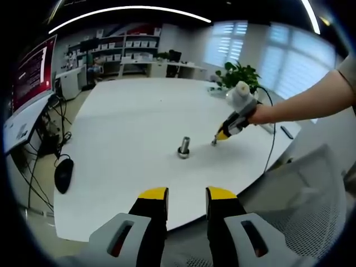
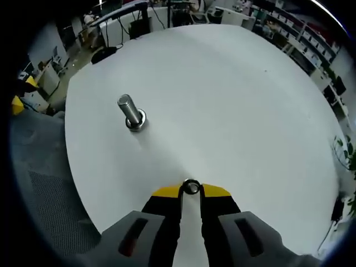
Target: Place the washer onto the threaded stud by aligning its center hole with the stud, sliding it down to the base, and recovering from edge contact or off-axis alignment until the washer reaches the visible bottom stop.
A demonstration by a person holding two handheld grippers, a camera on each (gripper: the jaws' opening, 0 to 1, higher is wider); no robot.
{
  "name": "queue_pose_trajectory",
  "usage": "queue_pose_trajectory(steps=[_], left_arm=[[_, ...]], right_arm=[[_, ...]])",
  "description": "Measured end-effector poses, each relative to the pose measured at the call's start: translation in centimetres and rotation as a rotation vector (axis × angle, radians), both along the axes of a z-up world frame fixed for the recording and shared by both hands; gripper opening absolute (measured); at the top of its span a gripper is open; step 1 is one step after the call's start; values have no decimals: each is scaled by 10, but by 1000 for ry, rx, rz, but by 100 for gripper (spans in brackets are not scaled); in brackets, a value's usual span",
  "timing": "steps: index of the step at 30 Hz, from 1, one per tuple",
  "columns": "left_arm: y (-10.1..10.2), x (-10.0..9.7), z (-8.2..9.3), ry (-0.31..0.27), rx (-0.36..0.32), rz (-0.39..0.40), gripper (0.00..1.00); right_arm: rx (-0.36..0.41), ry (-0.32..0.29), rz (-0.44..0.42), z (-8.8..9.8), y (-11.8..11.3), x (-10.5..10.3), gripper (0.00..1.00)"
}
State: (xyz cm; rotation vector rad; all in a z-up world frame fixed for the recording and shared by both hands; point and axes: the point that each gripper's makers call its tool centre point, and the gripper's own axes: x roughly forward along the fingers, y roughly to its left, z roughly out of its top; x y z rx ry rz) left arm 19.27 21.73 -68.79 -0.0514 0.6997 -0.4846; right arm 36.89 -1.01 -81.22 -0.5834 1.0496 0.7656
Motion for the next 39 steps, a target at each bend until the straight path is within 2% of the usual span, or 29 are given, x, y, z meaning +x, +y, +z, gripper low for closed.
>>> queue_pose_trajectory(steps=[10, 15, 21, 22, 24, 30, 32, 33, 39], left_arm=[[0, 0, -1, 7, 1, 1, 24], [1, 0, -2, 9, -1, 5, 24], [0, 0, -1, 4, -7, -1, 24], [-1, 0, 0, 2, -3, -8, 24], [-3, 0, 0, 1, -2, -20, 24], [-9, -1, 4, -16, -24, -48, 24], [-11, -1, 6, -25, -32, -56, 24], [-12, -1, 7, -31, -37, -62, 24], [-18, -2, 12, -54, -53, -96, 24]], right_arm=[[-22, 31, -1, -17, -3, -4, 15], [-20, 44, -8, -17, -4, -6, 15], [5, 29, -6, -12, -6, -12, 17], [56, 10, -36, -7, -1, -11, 17], [104, -4, -80, 1, -1, -14, 18], [181, -60, -110, 27, -3, -34, 20], [238, -110, -118, 45, 0, -42, 20], [263, -128, -129, 55, 0, -50, 20], [325, -196, -166, 92, -11, -90, 22]])
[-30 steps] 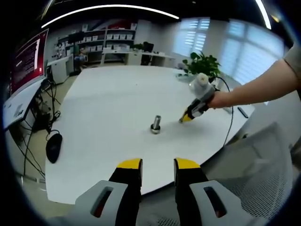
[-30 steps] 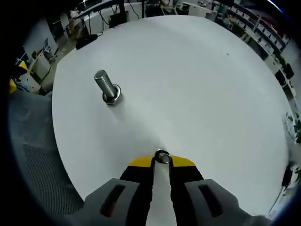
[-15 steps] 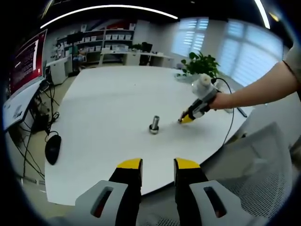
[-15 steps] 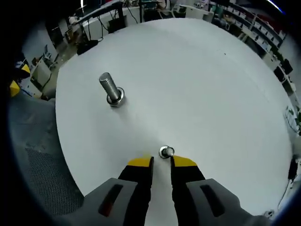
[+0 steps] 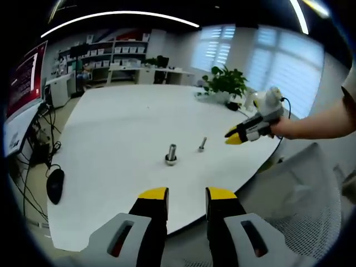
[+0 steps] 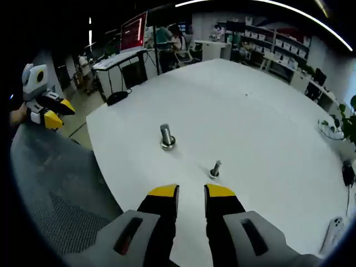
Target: Place the washer onto the threaded stud by aligning its center hole with the stud, sliding it down to the base, and recovering from edge contact or off-axis alignment until the washer reaches the visible bottom stop.
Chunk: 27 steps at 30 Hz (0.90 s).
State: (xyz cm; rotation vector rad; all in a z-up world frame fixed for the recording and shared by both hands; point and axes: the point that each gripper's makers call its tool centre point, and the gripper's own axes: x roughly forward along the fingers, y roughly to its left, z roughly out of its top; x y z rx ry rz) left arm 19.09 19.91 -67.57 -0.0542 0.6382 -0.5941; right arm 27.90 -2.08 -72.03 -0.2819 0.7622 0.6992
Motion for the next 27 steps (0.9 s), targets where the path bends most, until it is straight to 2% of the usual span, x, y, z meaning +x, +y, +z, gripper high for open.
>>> queue_pose_trajectory(steps=[4, 10, 15, 19, 22, 24, 25, 27], left_arm=[[-3, 0, 6, -28, -12, -16, 24], [-5, 1, 15, -76, -38, -22, 24], [-6, 2, 17, -82, -41, -31, 24], [-5, 2, 18, -89, -43, -22, 24], [-5, 3, 19, -91, -45, -18, 24], [-6, 2, 20, -109, -14, -36, 24], [-6, 2, 20, -126, 21, -51, 24], [-8, 2, 20, -123, 16, -52, 24]], right_arm=[[27, -40, -36, 20, -11, -22, 23], [69, -83, -78, 49, -19, -38, 26], [79, -163, -99, 72, -28, -50, 27], [86, -165, -190, 73, -46, -60, 27], [129, -188, -256, 75, -55, -61, 31], [159, -164, -308, 70, -59, -62, 33], [173, -164, -308, 71, -58, -62, 33], [144, -201, -296, 71, -61, -60, 33]])
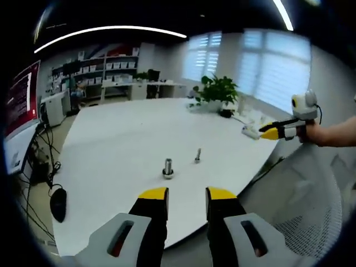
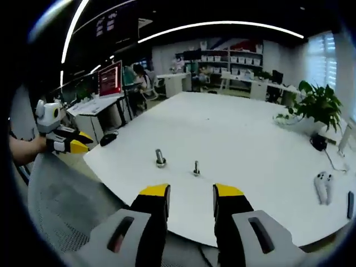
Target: Place the washer onto the threaded stud by aligning its center hole with the stud, sliding it down to the base, and recovering from edge contact or off-axis alignment until the washer reaches the visible bottom stop.
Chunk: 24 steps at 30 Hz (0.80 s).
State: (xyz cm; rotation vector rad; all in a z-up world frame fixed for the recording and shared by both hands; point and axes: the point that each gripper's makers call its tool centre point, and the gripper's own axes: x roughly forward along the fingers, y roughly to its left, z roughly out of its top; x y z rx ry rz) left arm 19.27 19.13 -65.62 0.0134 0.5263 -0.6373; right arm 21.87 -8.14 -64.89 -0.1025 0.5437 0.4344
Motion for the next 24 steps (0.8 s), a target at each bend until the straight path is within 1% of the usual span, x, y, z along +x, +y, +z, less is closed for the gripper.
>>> queue_pose_trajectory(steps=[1, 3, 5, 6, 7, 8, 9, 10, 12, 14, 16, 18, 20, 21, 22, 24], left_arm=[[1, 0, 0, 3, -5, 3, 24], [3, 1, 1, 5, -21, 15, 24], [3, 2, 1, 0, -22, 18, 24], [2, 3, 3, -7, -17, 17, 24], [0, 3, 4, -22, -3, 3, 24], [-3, 2, 4, -35, 19, -16, 24], [-5, 1, 4, -32, 23, -21, 23], [-6, 1, 3, -30, 25, -25, 22], [-6, 1, 3, -27, 24, -30, 22], [-5, 1, 2, -25, 23, -27, 22], [-6, 1, 3, -28, 18, -23, 22], [-4, 2, 4, -51, 48, -18, 23], [-5, 3, 6, -55, 34, -17, 23], [-6, 3, 5, -43, 26, -17, 24], [-6, 3, 4, -39, 29, -18, 24], [-6, 2, 5, -48, 28, -20, 24]], right_arm=[[-10, -16, -1, 1, -1, 1, 33], [11, -54, -18, 4, 1, 3, 33], [25, -57, -12, 5, 4, 3, 34], [59, -66, -3, 9, 9, 2, 37], [101, -90, 0, 13, 13, 4, 39], [91, -88, 4, 12, 12, 3, 40], [71, -83, 5, 9, 11, 3, 40], [42, -59, 7, 3, 10, 1, 39], [65, -47, 17, 3, 14, 0, 39], [56, -57, 29, 4, 15, -1, 39], [45, -55, 30, 3, 15, -2, 38], [55, -50, 19, 3, 13, -2, 37], [50, -60, 14, 5, 12, -2, 37], [50, -65, 13, 6, 11, -1, 37], [50, -65, 11, 6, 11, -1, 37], [46, -63, 10, 5, 10, -1, 37]])
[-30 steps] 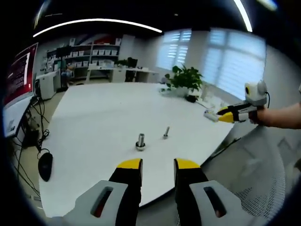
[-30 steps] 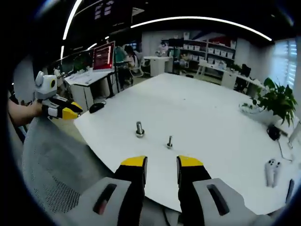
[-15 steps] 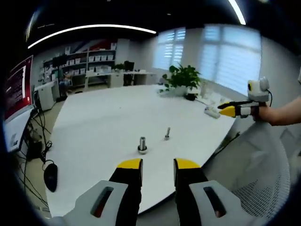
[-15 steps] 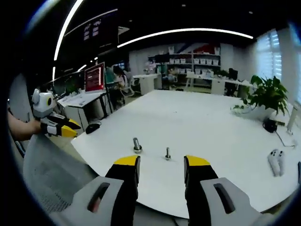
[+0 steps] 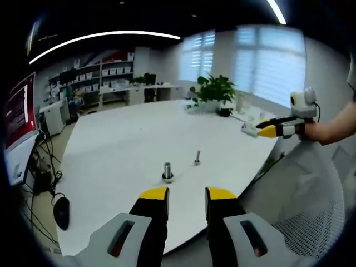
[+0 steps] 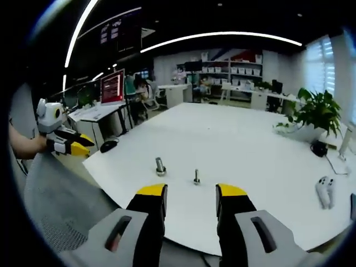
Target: Place the washer onto the threaded stud by aligning its center hole with the stud, sliding it down to the base, and recovering from edge contact or off-axis alignment until the washer reaches the visible bottom stop.
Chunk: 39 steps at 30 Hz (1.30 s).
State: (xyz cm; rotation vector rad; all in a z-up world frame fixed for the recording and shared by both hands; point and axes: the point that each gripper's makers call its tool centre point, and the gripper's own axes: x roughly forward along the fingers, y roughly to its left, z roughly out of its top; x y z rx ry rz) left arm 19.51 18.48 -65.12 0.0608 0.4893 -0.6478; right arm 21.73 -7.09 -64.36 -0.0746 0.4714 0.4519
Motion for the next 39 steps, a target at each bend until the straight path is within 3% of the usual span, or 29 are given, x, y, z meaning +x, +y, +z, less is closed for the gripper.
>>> queue_pose_trajectory(steps=[7, 19, 22, 39], left_arm=[[3, 2, 10, -44, -25, 13, 24], [9, 5, 17, -86, -41, 44, 23], [9, 4, 13, -66, -41, 46, 23], [8, 6, 16, -80, -39, 43, 22]], right_arm=[[15, -21, -8, 5, -1, 0, 37], [-2, 19, 25, -3, 5, -3, 37], [-12, 20, 33, -5, 6, -5, 37], [-27, 68, 59, -14, 9, -9, 36]])
